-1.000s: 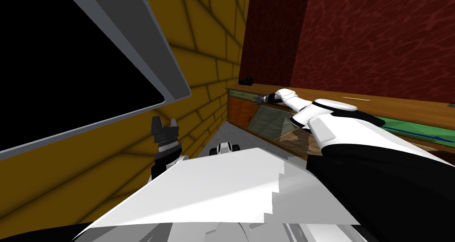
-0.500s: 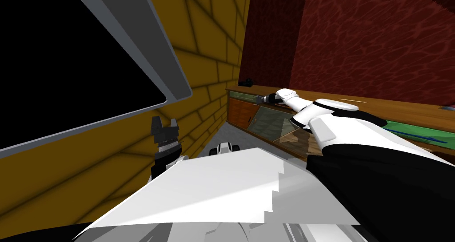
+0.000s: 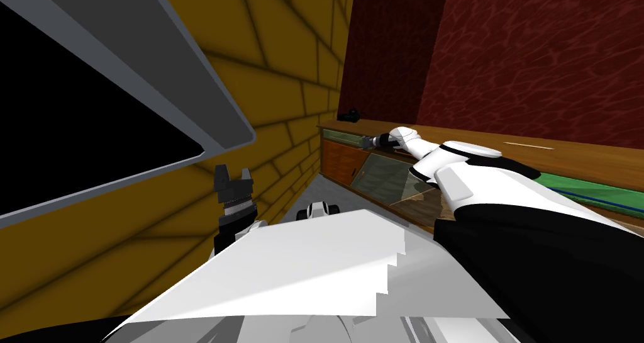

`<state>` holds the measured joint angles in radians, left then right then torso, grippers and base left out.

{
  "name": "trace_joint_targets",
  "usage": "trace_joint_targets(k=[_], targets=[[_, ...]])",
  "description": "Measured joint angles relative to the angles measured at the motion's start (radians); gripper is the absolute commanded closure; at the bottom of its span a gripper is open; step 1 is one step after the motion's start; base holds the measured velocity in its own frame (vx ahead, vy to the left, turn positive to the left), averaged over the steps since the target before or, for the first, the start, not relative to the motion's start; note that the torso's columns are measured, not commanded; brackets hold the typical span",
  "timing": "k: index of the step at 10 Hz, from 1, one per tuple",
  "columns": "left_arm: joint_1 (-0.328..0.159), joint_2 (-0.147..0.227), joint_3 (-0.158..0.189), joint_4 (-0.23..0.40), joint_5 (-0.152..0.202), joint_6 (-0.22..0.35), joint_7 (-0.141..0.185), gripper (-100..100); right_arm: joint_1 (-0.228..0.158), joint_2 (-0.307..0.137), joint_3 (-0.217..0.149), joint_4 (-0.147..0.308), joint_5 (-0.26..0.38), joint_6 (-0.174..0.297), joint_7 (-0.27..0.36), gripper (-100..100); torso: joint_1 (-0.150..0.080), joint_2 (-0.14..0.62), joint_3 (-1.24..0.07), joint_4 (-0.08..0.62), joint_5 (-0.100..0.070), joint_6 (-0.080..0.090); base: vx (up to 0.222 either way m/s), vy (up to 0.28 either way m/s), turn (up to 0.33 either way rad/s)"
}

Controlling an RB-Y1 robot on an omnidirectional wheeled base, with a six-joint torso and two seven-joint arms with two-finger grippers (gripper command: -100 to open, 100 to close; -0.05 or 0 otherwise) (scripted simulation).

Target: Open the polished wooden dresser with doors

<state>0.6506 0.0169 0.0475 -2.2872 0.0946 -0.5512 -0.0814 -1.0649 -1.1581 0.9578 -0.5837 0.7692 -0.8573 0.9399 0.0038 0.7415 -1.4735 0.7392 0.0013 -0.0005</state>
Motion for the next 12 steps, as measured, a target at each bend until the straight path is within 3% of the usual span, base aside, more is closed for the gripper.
trace_joint_targets(k=[1, 7, 8, 10, 12], targets=[[0.000, 0.000, 0.000, 0.000, 0.000, 0.000, 0.000, 0, 0.001, 0.003, 0.000, 0.001, 0.000, 0.003, 0.001, 100, -0.001, 0.000, 0.000, 0.000, 0.000, 0.001, 0.007, -0.002, -0.002], [0.000, 0.000, 0.000, 0.000, 0.000, 0.000, 0.000, 0, -0.004, 0.003, 0.003, -0.004, 0.001, -0.005, -0.002, 100, -0.003, -0.001, -0.001, 0.001, 0.000, 0.002, -0.119, 0.104, -0.019], [0.000, 0.000, 0.000, 0.000, 0.000, 0.000, 0.000, 0, -0.001, 0.006, 0.005, -0.005, 0.001, -0.007, -0.002, -100, -0.006, -0.005, -0.003, 0.002, 0.001, 0.001, 0.003, 0.038, -0.002], [0.000, 0.000, 0.000, 0.000, 0.000, 0.000, 0.000, 0, -0.040, -0.019, 0.014, 0.022, 0.002, -0.057, -0.006, -100, -0.004, -0.007, -0.005, -0.002, -0.001, 0.001, 0.029, 0.037, -0.012], [0.000, 0.000, 0.000, 0.000, 0.000, 0.000, 0.000, 0, -0.062, -0.047, 0.025, 0.006, 0.005, -0.076, -0.030, -100, -0.004, -0.005, -0.003, -0.002, -0.001, 0.001, 0.034, 0.028, -0.004]])
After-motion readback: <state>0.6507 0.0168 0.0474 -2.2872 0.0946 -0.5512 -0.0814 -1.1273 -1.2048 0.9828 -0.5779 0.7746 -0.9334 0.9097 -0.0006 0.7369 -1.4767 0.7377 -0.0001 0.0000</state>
